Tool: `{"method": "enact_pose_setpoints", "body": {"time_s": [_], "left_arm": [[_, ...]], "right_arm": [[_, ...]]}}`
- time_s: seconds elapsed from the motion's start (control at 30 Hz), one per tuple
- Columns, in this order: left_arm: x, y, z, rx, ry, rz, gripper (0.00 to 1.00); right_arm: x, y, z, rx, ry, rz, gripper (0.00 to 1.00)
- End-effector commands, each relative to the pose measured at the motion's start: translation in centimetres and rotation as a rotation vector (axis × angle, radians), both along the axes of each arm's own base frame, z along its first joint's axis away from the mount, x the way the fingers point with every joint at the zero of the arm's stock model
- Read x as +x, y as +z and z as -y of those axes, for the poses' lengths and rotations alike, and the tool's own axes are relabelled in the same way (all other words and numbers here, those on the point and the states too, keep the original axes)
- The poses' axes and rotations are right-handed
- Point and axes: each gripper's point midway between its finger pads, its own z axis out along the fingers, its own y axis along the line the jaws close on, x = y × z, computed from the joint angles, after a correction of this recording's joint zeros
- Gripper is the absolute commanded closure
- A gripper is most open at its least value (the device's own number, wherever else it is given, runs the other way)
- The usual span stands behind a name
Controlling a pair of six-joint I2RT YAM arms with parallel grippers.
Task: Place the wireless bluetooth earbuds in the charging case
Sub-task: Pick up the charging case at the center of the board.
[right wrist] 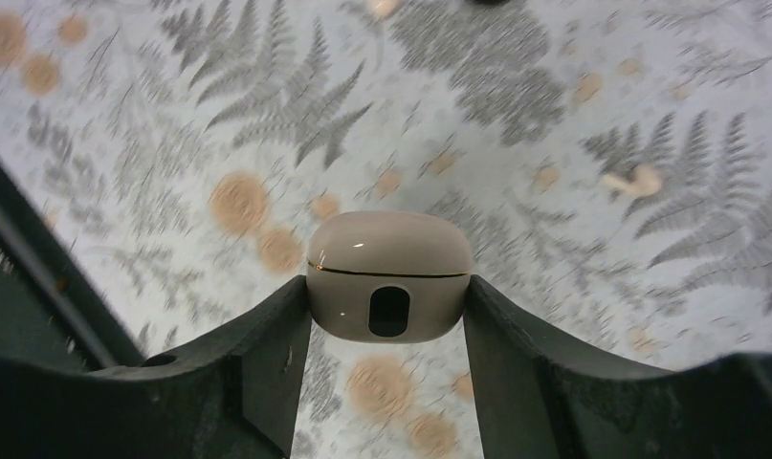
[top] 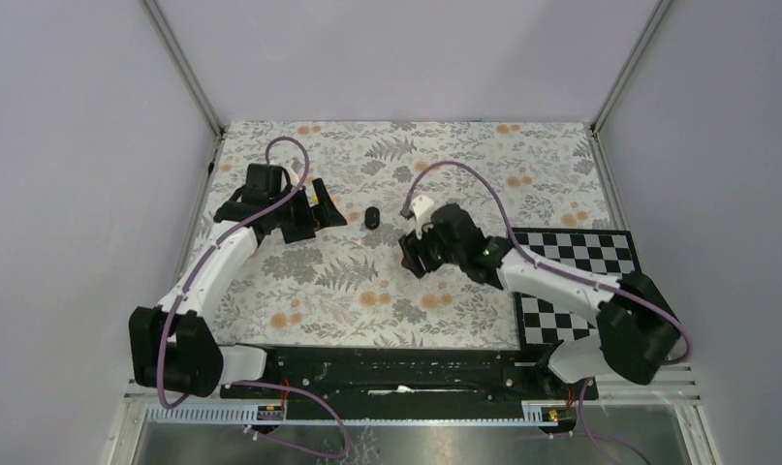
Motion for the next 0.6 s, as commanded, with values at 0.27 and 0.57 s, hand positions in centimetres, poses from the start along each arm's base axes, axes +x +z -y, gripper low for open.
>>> {"method": "enact_pose_setpoints", "body": {"time_s": [0.27, 0.57], "left_arm": [[-5.2, 2.7, 13.4, -0.37, -0.499, -0.073, 0.01], [-6.2, 1.9, 17.1, -0.384, -0.56, -0.124, 0.15]], "right_arm": [[-6.8, 3.5, 0.4, 0.244, 0.095, 0.106, 0.44], [-7.5, 3.9, 0.6, 0.258, 0.098, 0.084, 0.44]]}}
